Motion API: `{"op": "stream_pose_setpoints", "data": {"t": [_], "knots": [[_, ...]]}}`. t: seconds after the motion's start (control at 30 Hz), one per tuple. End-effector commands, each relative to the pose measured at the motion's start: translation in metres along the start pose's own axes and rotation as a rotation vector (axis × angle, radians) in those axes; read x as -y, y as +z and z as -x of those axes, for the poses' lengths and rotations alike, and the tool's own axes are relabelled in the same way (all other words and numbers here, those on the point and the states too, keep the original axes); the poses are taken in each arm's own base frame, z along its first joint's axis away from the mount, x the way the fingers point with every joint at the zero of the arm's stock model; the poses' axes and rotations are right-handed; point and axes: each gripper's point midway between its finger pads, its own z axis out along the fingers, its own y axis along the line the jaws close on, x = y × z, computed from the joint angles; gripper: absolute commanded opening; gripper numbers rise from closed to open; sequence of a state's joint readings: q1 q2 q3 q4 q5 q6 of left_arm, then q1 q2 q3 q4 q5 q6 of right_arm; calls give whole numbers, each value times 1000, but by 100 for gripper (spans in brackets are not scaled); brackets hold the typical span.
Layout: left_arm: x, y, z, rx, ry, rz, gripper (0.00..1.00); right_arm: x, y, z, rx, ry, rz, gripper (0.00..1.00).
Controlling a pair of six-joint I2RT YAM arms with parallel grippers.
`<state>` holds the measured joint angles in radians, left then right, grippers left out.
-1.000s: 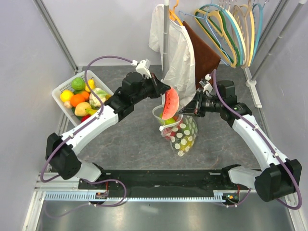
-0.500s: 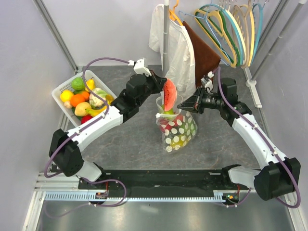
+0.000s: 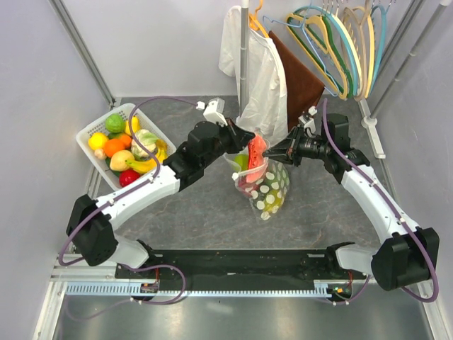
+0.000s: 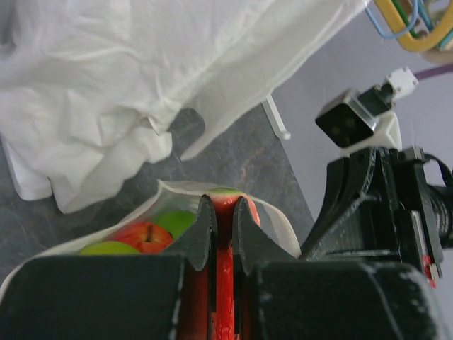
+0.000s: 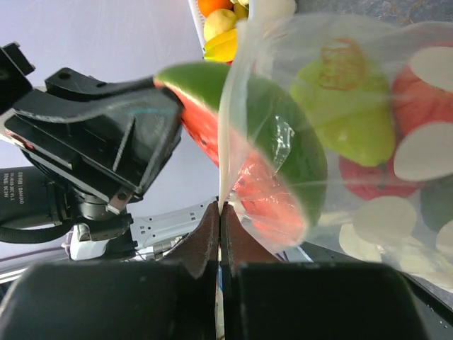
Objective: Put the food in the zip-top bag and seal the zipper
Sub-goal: Place the fake fruit in the zipper food storage bag.
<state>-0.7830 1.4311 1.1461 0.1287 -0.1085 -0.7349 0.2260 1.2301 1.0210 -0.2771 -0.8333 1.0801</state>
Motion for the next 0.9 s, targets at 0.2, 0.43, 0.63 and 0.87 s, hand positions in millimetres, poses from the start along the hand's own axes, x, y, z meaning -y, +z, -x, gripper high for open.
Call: {"op": "stream_pose_setpoints", "data": {"t": [0.2,0.43,0.63,0.87], "knots": [[16,-32,-54,-275,-27,-130,36,-38,-14,-8,-27,-156,131,0],[27,-97,-18,-338,225,-384,78,-44,-28,-35,-121,-301,208,0],[28,-142,18,-321,581,-486,82,-38,-35,-55,-201,-378,253,0],[31,-199,-23,-437,1105,-923,66,-39,-37,-66,-272,-404,287,0]]}}
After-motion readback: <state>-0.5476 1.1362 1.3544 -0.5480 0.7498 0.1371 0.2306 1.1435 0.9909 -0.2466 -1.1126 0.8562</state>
